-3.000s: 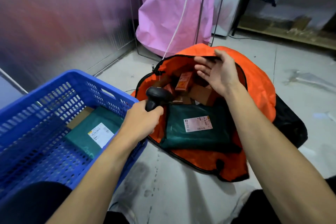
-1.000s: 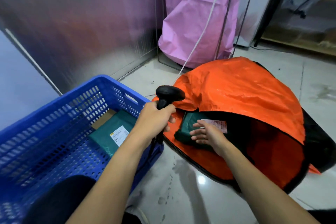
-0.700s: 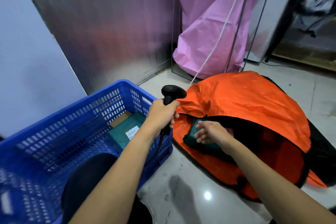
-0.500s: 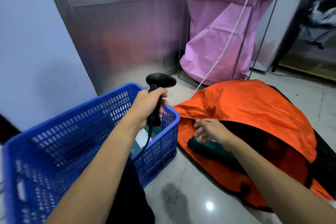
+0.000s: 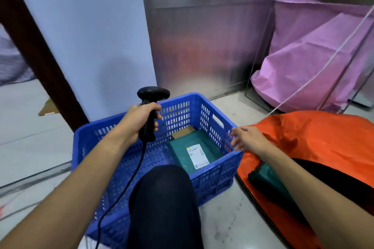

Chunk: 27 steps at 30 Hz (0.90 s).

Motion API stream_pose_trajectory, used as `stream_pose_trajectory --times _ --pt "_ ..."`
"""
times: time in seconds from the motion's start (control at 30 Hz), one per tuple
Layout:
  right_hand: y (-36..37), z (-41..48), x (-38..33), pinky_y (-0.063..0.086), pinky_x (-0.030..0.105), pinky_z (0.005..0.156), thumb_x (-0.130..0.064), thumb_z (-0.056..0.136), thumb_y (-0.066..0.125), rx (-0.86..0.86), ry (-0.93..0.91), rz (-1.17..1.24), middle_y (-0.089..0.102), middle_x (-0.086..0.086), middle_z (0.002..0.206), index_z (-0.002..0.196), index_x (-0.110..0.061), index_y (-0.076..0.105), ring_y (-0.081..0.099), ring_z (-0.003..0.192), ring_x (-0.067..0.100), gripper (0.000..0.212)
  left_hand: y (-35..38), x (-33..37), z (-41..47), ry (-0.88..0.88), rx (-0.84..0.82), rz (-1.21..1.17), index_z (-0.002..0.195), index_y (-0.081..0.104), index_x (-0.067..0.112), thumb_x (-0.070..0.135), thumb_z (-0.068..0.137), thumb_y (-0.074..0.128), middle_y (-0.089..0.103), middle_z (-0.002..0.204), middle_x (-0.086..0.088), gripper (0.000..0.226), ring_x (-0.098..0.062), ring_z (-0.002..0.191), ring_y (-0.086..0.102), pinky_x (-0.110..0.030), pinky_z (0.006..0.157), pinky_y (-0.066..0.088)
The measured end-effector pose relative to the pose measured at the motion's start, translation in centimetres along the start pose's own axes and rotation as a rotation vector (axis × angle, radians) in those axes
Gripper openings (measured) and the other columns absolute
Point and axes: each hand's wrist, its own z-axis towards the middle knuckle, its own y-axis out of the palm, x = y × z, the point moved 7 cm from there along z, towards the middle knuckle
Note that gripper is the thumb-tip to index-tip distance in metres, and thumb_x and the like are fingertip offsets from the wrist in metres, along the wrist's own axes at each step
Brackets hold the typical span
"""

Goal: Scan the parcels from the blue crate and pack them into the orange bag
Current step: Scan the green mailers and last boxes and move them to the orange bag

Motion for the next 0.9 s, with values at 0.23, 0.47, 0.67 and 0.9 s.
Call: stream_pose_trajectory --times 0.23,0.47,0.67,0.9 --pt "4.7 3.8 1.5 0.047 0.028 0.055 -0.022 0.1 0.056 -0.011 0.011 -0.134 0.07 0.009 0.069 0.089 -0.004 0.068 0.06 0.055 0.021 0.023 -2.1 -7.8 2.3 -0.13 0.085 0.002 0.095 0.063 0.003 0.012 0.097 0.063 0.062 0.062 -0.007 0.009 -0.017 0.041 0.05 -0.024 0.041 0.045" --pt "7.2 8.2 3.9 0.057 0.046 0.079 -0.033 0.098 0.053 -0.004 -0.016 -0.434 0.074 0.003 0.076 0.081 -0.012 0.068 0.069 0.075 0.025 0.031 0.9 -13.6 6.6 -0.203 0.028 0.099 0.087 0.06 0.005 0.014 0.097 0.065 0.06 0.064 -0.008 0.014 -0.018 0.044 0.047 -0.025 0.042 0.041" --pt "6.3 7.5 3.4 0.043 0.04 0.068 -0.044 0.097 0.044 0.266 -0.108 -0.647 0.065 0.01 0.076 0.073 -0.014 0.058 0.059 0.078 0.037 0.04 4.6 -19.1 8.6 -0.337 -0.052 0.153 0.087 0.055 0.007 0.016 0.096 0.064 0.05 0.062 -0.006 0.015 -0.017 0.042 0.045 -0.025 0.043 0.039" --pt "6.6 8.2 3.9 0.04 0.038 0.07 -0.045 0.094 0.044 0.242 -0.095 -0.749 0.062 0.01 0.079 0.076 -0.016 0.062 0.058 0.081 0.037 0.038 6.8 -22.0 9.2 -0.407 -0.019 0.069 0.09 0.056 0.006 0.015 0.095 0.062 0.051 0.063 -0.006 0.013 -0.019 0.043 0.046 -0.026 0.043 0.039"
